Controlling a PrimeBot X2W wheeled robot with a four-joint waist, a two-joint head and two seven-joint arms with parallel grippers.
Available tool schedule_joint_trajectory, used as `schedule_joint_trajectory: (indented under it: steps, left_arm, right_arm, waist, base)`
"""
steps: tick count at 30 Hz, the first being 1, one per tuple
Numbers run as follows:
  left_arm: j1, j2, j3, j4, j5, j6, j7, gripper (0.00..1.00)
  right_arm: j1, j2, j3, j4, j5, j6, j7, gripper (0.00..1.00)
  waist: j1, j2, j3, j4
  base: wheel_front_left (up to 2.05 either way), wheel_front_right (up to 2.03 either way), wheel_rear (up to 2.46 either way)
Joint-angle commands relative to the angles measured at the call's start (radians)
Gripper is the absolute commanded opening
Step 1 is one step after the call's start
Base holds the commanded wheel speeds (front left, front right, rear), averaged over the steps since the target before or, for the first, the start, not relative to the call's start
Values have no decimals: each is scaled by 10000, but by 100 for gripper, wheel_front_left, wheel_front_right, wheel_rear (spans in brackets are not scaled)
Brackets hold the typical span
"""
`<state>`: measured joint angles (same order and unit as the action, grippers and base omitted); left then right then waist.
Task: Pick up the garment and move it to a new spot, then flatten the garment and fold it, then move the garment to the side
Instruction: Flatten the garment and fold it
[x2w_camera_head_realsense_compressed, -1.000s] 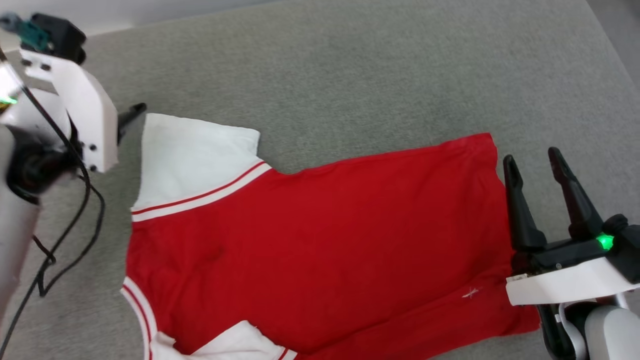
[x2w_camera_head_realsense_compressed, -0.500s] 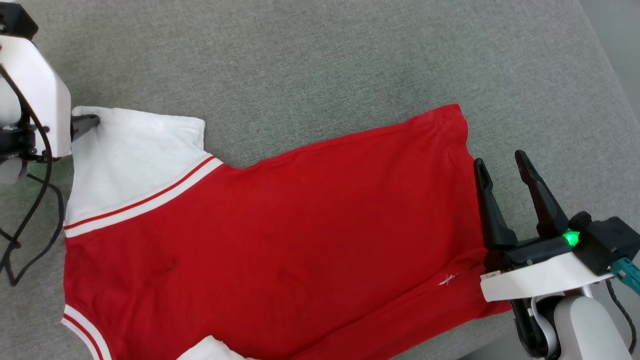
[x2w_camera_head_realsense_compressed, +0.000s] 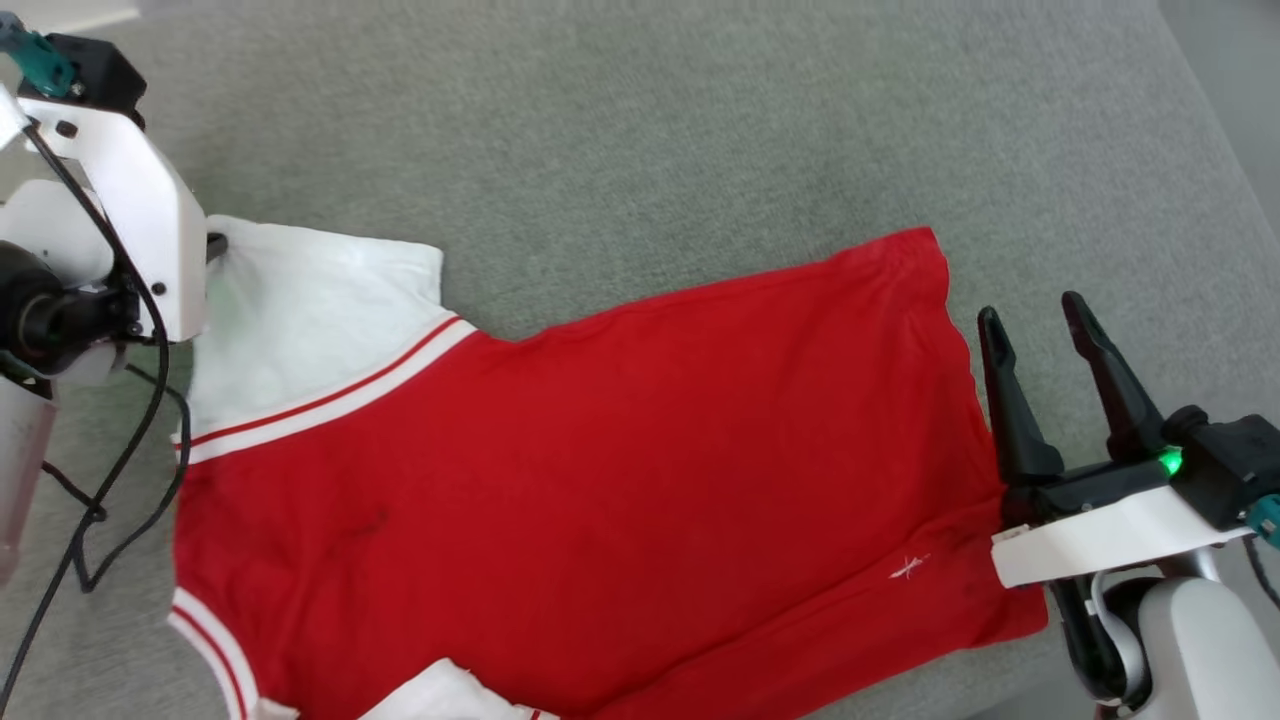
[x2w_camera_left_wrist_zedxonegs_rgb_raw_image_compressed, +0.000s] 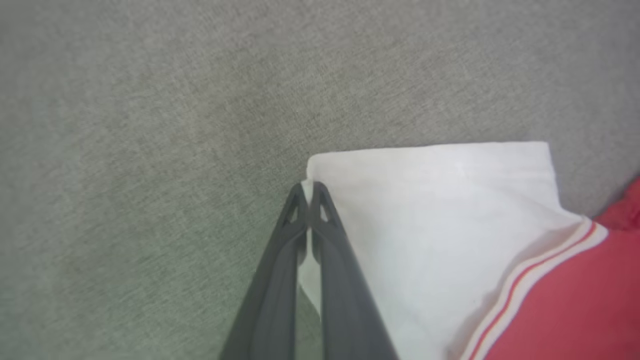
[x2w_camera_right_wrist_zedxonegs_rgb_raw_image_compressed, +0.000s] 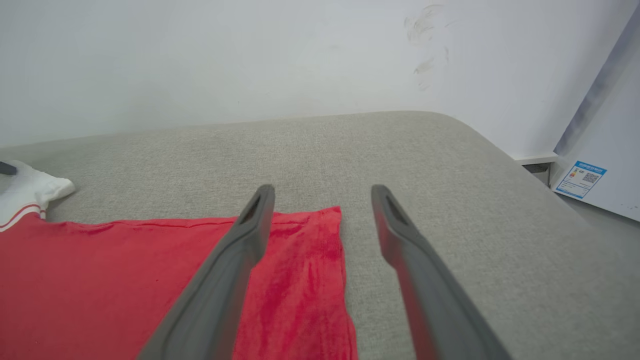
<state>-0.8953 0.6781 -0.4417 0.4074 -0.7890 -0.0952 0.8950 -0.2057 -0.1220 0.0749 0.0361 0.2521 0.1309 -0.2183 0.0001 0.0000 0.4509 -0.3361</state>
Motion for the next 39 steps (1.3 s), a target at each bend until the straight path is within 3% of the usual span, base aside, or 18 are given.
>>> schedule_joint_trajectory:
  steps: [1, 9, 19, 24, 28, 33, 39]
  left_arm:
    - [106, -49, 15, -40, 16, -61, -281, 0]
    - [537, -210, -467, -1218, -71, -304, -1430, 0]
    - [1491, 82, -1033, -3894, -319, -344, -2237, 0]
    - [1860, 173, -1109, -5191, -248, -271, -2459, 0]
    - [2108, 137, -1113, -6083, -196, -119, -2641, 0]
    - [2382, 8, -1207, -7216, 35, 66, -2926, 0]
    - [2435, -122, -1333, -7740, 215, 124, -3092, 0]
  right_arm:
    - [-16, -128, -48, -41, -77, -4, 91, 100]
    - [255, -984, -180, -372, -130, -4, 1554, 100]
    - [-387, -2542, -43, -726, 540, -6, 6119, 100]
    - [-1287, -3153, -255, -325, 964, -4, 8489, 100]
    - [-2067, -3401, -382, 251, 1000, -4, 9749, 100]
    - [-2849, -3530, -198, 1338, 707, -4, 10958, 100]
    - [-2938, -3530, 237, 2159, 512, -4, 11104, 100]
  waist:
    - [-1, 0, -339, 257]
    - [-1, 0, -1168, 1071]
    - [-1, 0, -1367, 2000]
    - [-1, 0, -1085, 2410]
    - [-1, 0, -834, 2715]
    - [-1, 0, -440, 3269]
    - [-1, 0, -167, 3657]
  base:
    - [0, 0, 0]
    - [0, 0, 0]
    - [0, 0, 0]
    - [0, 0, 0]
    - [0, 0, 0]
    - [0, 0, 0]
    - [0, 0, 0]
